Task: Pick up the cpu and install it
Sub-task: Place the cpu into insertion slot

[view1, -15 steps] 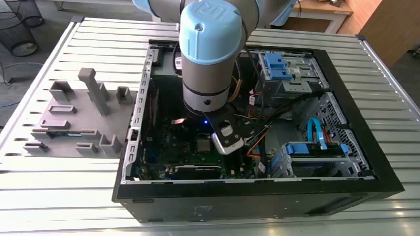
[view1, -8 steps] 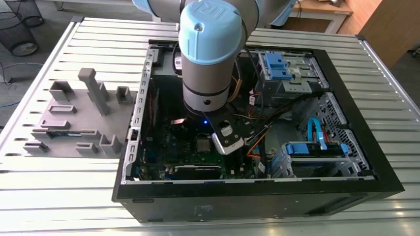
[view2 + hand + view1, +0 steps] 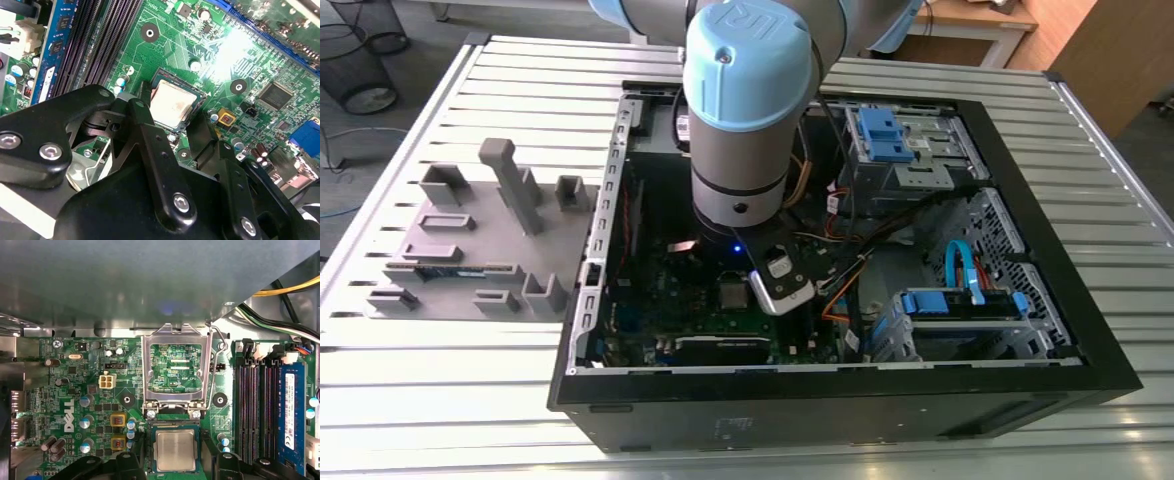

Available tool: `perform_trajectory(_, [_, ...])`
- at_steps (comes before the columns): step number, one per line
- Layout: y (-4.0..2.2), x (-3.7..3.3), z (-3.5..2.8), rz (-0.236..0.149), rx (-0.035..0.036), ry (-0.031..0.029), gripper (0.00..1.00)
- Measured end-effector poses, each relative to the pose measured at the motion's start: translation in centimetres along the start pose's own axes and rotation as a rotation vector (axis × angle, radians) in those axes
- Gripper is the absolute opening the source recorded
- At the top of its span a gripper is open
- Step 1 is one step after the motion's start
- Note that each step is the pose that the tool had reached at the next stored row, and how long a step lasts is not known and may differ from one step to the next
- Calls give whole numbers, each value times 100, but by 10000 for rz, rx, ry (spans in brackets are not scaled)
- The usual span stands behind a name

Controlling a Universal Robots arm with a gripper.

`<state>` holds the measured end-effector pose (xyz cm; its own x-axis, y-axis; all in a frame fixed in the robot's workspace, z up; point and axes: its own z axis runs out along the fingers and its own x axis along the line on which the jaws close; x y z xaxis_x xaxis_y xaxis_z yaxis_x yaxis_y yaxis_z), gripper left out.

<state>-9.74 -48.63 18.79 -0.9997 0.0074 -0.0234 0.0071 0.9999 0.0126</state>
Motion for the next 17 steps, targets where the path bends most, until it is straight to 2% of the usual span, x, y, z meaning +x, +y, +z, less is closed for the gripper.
perform_trajectory(4, [0,0,0,116,5,-2,54])
perform_trajectory(17, [0,0,-17,120,6,-1,54])
